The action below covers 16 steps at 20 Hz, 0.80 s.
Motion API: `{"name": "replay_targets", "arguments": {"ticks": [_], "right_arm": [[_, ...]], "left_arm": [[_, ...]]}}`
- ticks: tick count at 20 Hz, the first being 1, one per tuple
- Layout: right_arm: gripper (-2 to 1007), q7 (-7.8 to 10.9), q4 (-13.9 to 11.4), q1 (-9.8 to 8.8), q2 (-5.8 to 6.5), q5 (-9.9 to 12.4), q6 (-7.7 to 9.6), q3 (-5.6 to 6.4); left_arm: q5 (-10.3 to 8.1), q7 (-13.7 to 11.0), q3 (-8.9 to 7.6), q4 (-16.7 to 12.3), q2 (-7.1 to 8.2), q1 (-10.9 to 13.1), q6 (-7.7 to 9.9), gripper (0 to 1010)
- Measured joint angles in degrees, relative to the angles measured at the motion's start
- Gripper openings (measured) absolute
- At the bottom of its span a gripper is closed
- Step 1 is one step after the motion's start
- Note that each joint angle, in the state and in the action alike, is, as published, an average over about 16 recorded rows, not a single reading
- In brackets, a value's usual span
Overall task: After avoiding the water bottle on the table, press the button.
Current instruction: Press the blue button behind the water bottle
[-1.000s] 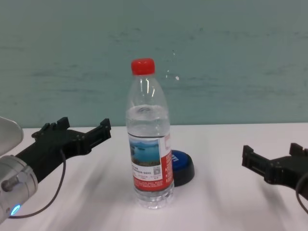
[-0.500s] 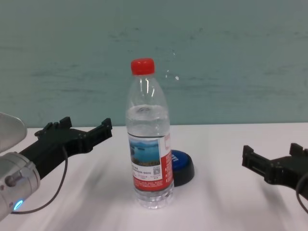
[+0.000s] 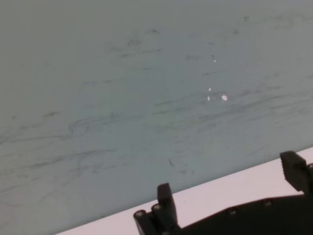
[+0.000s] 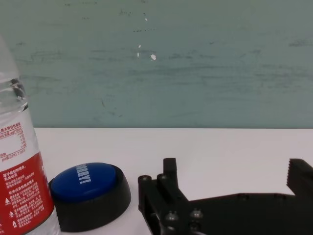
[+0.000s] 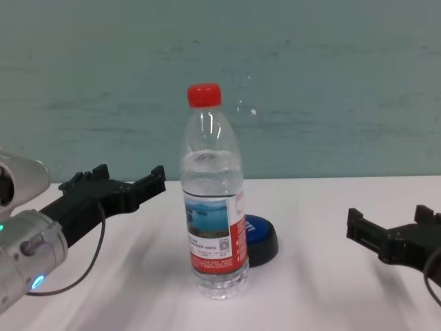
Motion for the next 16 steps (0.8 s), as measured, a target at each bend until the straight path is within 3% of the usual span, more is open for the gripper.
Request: {"name": "replay_targets", "arguments": {"ticks": [16], "right_arm": [[1004, 0.0, 0.0, 0.0, 0.0, 0.0, 0.0, 0.0]], "left_arm": [[0.62, 0.4, 1.0, 4.4, -0.96, -3.9, 0.26, 1010]]}}
